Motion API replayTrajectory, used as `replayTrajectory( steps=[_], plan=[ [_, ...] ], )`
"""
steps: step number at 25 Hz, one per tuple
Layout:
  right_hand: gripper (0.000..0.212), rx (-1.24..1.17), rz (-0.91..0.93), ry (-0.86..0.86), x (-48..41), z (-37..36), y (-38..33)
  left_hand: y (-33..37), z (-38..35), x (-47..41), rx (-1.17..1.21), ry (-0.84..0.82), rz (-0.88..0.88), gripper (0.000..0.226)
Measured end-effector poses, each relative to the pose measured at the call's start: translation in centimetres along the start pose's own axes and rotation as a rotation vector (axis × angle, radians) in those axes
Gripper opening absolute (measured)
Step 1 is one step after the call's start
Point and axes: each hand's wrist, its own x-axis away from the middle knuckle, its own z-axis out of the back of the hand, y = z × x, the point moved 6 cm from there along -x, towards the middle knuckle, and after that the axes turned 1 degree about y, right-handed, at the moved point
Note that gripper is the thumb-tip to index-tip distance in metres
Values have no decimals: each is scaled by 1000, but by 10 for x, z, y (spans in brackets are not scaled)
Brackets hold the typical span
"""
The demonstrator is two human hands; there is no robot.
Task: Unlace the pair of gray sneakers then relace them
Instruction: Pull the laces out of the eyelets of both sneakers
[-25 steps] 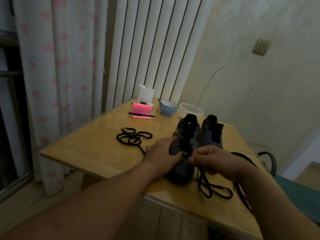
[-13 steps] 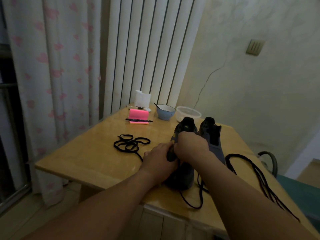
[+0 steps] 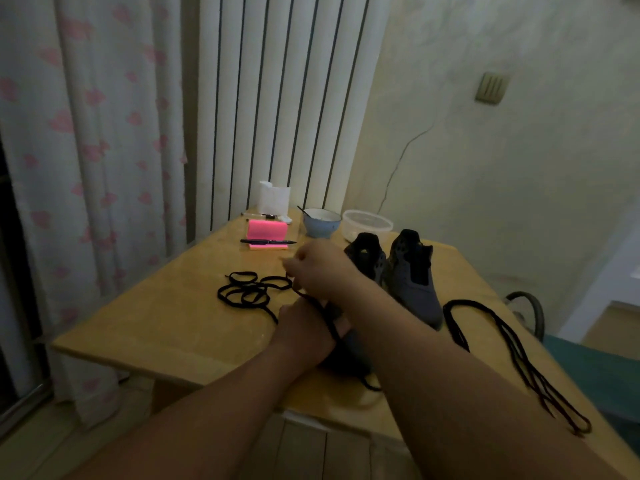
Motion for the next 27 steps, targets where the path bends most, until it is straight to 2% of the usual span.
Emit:
replayTrajectory(
  steps=[1, 3, 5, 7, 8, 10, 12, 14, 15, 16, 18, 19, 20, 22, 23, 25, 27],
  plan=[
    [43, -35, 8, 62, 4, 10, 5, -1, 2, -1, 91, 22, 12, 29],
    [39, -141, -52, 299, 16, 46, 42, -11, 5, -3, 321, 117, 28, 40],
    [34, -225, -155, 481, 37, 84, 96, -24, 5, -7, 597, 171, 167, 42],
    [25, -241, -225, 425, 60, 97, 130, -36, 2, -16, 953, 107, 420, 37],
    [18, -216, -238, 341, 68, 93, 138, -39, 6, -20, 1011, 20, 517, 33],
    [11, -138, -239, 162, 76, 75, 146, -45, 20, -27, 815, -204, 608, 26],
    [30, -124, -241, 24, 81, 58, 146, -48, 39, -24, 510, -435, 573, 28],
    [33, -181, -232, -36, 81, 48, 141, -58, 57, -21, 188, -585, 524, 35],
    [29, -211, -209, -42, 81, 47, 136, -64, 65, -23, 40, -601, 512, 37],
    [25, -224, -187, -35, 80, 50, 132, -67, 74, -26, -74, -551, 493, 38],
    [21, -290, -182, 3, 78, 59, 124, -59, 90, -41, -211, -255, 356, 31],
    [21, -408, -214, 9, 77, 62, 122, -45, 94, -46, -188, -78, 235, 31],
    [20, -581, -249, -17, 76, 62, 119, -25, 91, -44, -75, 6, 128, 33],
    [14, -855, -267, -122, 76, 61, 103, 16, 66, -33, 224, -96, -26, 33],
    [12, -890, -243, -143, 74, 63, 98, 32, 52, -29, 260, -164, -84, 35],
    [10, -849, -212, -98, 68, 73, 97, 50, 32, -28, 114, -195, -234, 50],
    [18, -788, -255, -39, 66, 87, 110, 50, 28, -33, -14, -136, -290, 42]
  ],
)
